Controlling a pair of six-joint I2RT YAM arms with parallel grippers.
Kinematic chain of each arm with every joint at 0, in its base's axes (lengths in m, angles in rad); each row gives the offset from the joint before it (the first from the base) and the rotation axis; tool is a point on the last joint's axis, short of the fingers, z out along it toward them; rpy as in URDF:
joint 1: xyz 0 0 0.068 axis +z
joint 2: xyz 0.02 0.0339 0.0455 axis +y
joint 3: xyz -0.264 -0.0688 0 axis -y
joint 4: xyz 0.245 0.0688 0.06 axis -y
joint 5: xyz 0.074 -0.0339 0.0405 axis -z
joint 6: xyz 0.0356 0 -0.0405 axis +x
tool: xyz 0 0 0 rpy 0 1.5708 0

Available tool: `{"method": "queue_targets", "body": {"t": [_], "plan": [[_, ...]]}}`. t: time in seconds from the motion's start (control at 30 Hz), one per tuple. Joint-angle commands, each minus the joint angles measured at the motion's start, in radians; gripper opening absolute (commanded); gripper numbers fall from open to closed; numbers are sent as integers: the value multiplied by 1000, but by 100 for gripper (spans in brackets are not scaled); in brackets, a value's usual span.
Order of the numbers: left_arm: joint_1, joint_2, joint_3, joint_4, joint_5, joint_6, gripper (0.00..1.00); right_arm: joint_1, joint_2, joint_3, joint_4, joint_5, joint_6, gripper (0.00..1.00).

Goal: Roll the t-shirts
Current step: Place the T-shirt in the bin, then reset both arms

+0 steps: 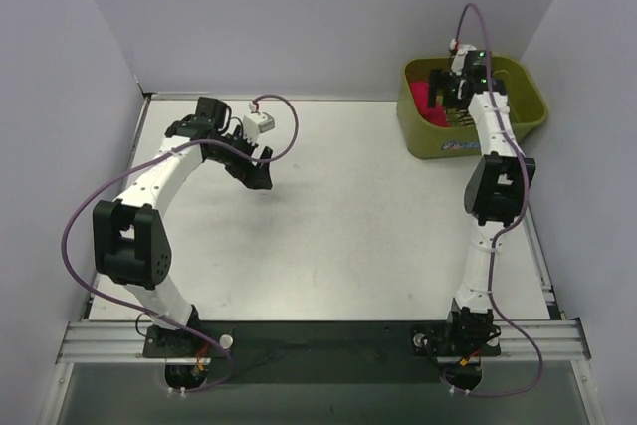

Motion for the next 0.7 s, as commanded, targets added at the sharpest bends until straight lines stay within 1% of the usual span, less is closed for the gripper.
{"method": "queue_targets", "body": {"t": [0.0,0.1,0.23,0.33,0.37,0.43,0.47,0.5,0.57,0.6,0.63,0.67], "plan": [[-17,5,48,16,-3,28,97,-47,-184,6,-3,-182,151,100],[-25,15,60,-11,-17,59,97,-73,-188,10,2,-215,204,100],[-27,33,107,-57,-54,108,97,-89,-178,13,22,-187,190,100],[-25,51,147,-112,-98,157,97,-92,-159,26,43,-105,132,100],[-24,54,175,-125,-104,161,97,-92,-159,27,49,-95,73,99],[-17,51,199,-141,-126,154,97,-78,-194,1,56,-75,40,100],[-16,48,213,-135,-138,146,97,-69,-220,-32,65,-17,37,100],[-17,42,213,-114,-155,137,97,-58,-298,-127,109,-11,38,100],[-19,25,215,-83,-205,85,97,-9,-393,-248,160,-18,29,100],[-19,21,216,-45,-225,60,97,12,-488,-304,207,-20,-18,100],[-17,15,216,-29,-244,12,97,37,-535,-421,223,-20,-49,100],[-19,12,215,-14,-288,-12,97,105,-582,-468,235,-17,-75,100]]}}
